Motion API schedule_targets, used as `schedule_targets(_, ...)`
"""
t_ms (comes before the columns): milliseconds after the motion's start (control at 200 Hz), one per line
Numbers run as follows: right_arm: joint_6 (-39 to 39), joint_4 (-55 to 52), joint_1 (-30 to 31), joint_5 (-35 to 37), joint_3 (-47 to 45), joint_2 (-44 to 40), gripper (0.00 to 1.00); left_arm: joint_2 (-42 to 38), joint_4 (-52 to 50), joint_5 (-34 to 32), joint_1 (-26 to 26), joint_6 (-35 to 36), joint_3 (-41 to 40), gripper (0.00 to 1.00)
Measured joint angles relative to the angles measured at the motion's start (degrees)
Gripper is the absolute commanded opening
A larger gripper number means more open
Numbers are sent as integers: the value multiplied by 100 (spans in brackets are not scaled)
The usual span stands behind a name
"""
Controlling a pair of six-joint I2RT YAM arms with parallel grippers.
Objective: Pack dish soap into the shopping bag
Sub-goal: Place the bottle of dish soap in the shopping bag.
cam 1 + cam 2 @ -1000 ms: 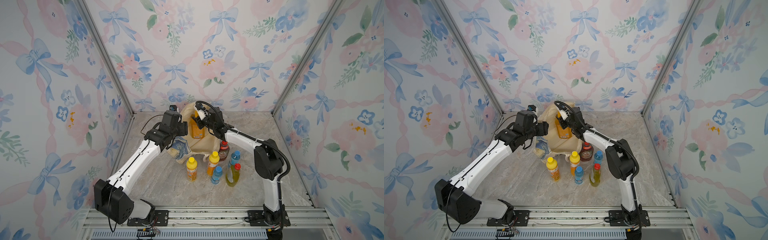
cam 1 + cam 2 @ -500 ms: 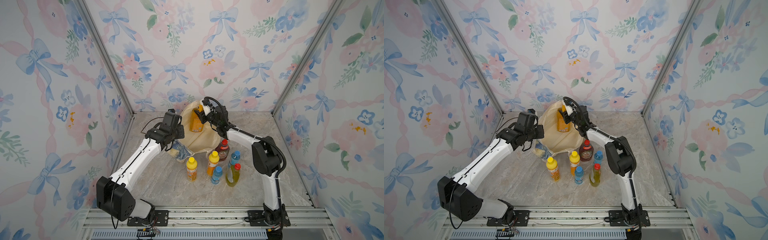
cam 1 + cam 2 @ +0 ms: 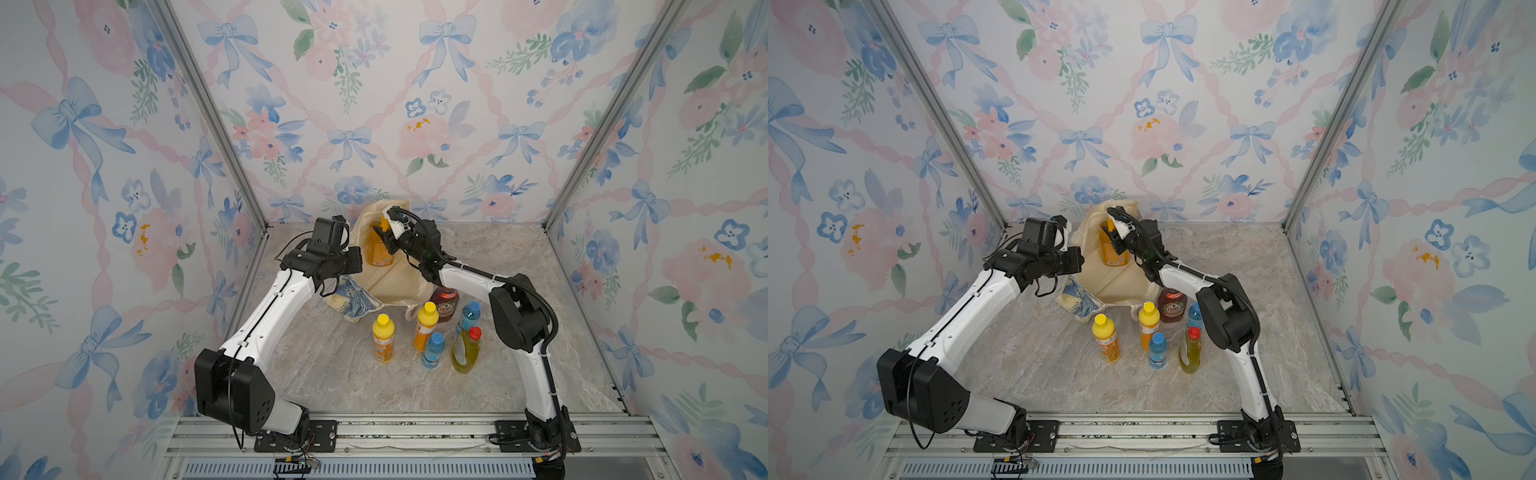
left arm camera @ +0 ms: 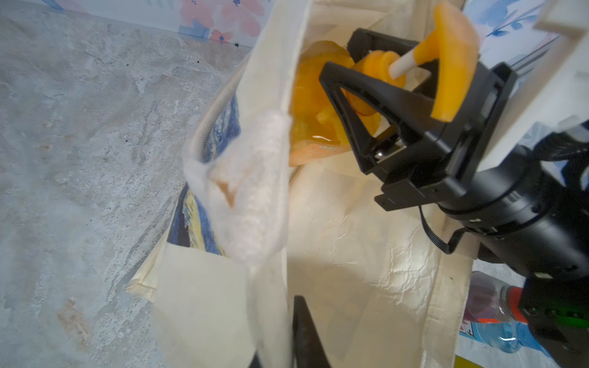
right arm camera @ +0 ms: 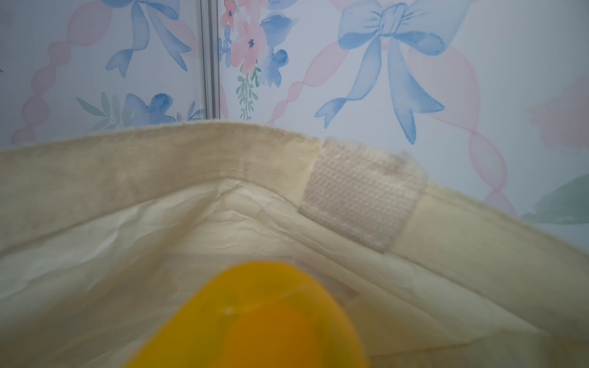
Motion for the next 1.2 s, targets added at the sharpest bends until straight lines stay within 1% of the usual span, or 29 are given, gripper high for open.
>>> schedule_targets(195, -173, -389, 31, 111, 155, 74, 0, -20, -81, 234, 306, 0, 2, 0)
schedule_targets(395, -802, -1113, -2, 688, 494, 79, 0, -122, -87, 374, 664, -72, 0, 0)
schedule_targets(580, -1272, -1491, -63, 1167, 894, 240, 0, -122, -85, 590, 811, -173, 0, 0)
schedule_targets(780, -1263, -1786, -177, 1379, 1217, 367, 0, -122, -63, 743, 933, -262, 0, 0)
schedule_targets(910, -979, -1993, -225, 1410, 1349, 396, 0, -122, -63, 798, 942, -304, 0, 0)
schedule_targets(975, -758, -2081, -238, 1534, 1394, 396, 0, -122, -63, 828, 942, -319, 2, 0)
schedule_targets(1081, -535, -2337, -177, 2028, 1532, 400, 0, -116, -63, 841, 942, -326, 4, 0)
schedule_targets(1201, -516, -2796, 63, 3001, 2061, 632, 0, -55, -72, 914, 929, -365, 68, 0)
